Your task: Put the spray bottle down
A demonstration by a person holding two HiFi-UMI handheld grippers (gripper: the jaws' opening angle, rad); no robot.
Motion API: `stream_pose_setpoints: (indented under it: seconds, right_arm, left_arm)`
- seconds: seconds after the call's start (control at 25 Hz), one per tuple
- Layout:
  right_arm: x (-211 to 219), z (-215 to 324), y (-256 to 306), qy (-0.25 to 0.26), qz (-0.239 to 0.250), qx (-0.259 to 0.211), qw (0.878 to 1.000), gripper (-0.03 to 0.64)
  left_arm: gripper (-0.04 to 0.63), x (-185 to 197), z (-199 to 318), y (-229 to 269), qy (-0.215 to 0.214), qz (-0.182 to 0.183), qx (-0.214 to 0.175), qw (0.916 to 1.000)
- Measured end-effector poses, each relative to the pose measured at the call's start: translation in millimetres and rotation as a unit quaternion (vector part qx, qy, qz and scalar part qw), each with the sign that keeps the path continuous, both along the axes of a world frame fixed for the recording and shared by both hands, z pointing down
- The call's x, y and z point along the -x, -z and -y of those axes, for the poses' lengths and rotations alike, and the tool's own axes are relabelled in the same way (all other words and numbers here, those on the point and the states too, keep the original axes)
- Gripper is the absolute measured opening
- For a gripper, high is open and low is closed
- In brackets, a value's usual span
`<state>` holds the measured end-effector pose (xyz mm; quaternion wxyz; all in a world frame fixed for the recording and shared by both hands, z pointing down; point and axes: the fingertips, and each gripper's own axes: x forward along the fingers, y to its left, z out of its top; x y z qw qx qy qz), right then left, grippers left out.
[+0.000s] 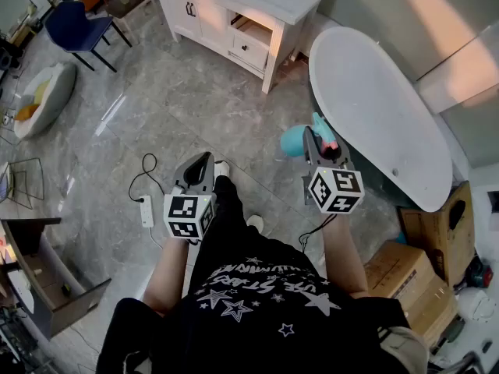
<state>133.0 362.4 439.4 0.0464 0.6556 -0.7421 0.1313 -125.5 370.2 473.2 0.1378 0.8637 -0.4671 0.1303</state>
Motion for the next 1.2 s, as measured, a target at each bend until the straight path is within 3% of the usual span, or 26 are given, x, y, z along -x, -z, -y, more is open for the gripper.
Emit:
stream_pose_setpoints:
  seconds: [0.36, 0.68, 0.88, 1.2]
  right_arm:
    - [5, 7, 0, 0.001, -0.001, 0.002, 1.0, 0.146]
    - [2, 50, -1, -0.004, -0.003, 0.002, 1.0, 0.146]
    - [-3, 109, 6, -0.02, 0.005, -0.015, 1.0, 0.147]
    - [7, 249, 15, -0.037, 0.004, -0.02, 0.999, 0.147]
  left_arm:
    - [0.015, 12, 4, 10, 0.011, 0.003, -0.011, 0.9999]
    - [0.015, 14, 45, 4, 0.01, 0.0, -0.006, 0.9999]
    - [0.015, 15, 110, 4, 0.005, -0.001, -0.009, 0.9999]
    - [0.015, 26, 253, 14, -0.011, 0.004, -0.026, 0.9996]
